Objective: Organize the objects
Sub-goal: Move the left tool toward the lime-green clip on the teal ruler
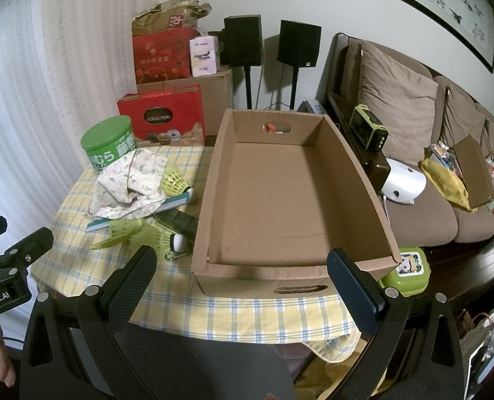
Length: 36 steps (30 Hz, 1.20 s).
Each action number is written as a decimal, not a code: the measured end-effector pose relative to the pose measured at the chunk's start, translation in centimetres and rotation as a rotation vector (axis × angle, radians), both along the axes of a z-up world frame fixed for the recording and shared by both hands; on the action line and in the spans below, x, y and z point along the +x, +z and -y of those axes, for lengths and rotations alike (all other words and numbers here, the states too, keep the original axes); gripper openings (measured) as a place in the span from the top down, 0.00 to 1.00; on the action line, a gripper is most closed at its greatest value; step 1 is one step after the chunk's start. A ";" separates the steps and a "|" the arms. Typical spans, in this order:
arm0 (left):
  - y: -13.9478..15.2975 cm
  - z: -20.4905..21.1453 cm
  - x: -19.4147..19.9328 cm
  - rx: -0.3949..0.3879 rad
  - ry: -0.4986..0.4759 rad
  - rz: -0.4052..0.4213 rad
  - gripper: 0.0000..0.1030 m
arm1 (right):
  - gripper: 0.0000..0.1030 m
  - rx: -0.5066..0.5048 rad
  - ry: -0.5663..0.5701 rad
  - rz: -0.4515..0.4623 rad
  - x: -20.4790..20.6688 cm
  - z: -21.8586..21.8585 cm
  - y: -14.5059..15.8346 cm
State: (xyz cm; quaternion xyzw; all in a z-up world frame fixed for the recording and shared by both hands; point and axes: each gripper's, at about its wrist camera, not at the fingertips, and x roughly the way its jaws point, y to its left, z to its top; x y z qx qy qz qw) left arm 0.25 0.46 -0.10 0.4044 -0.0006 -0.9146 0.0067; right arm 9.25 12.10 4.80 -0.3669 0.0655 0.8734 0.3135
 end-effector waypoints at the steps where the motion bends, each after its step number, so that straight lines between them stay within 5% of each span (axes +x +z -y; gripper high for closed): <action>1: 0.0 0.0 0.1 0.000 0.000 0.001 0.00 | 0.00 0.000 -0.001 0.001 0.0 0.0 0.0; 22: -0.4 0.7 -0.3 0.014 0.013 0.010 0.00 | 0.00 0.003 -0.035 -0.001 -0.7 0.3 -0.4; 32: -1.5 4.8 -2.1 0.149 0.043 0.028 0.00 | 0.00 -0.155 0.071 -0.050 -2.8 -0.5 -1.4; 36: -2.0 6.3 -2.9 0.126 0.089 0.019 0.00 | 0.00 -0.126 0.096 -0.036 -4.3 -0.1 -1.9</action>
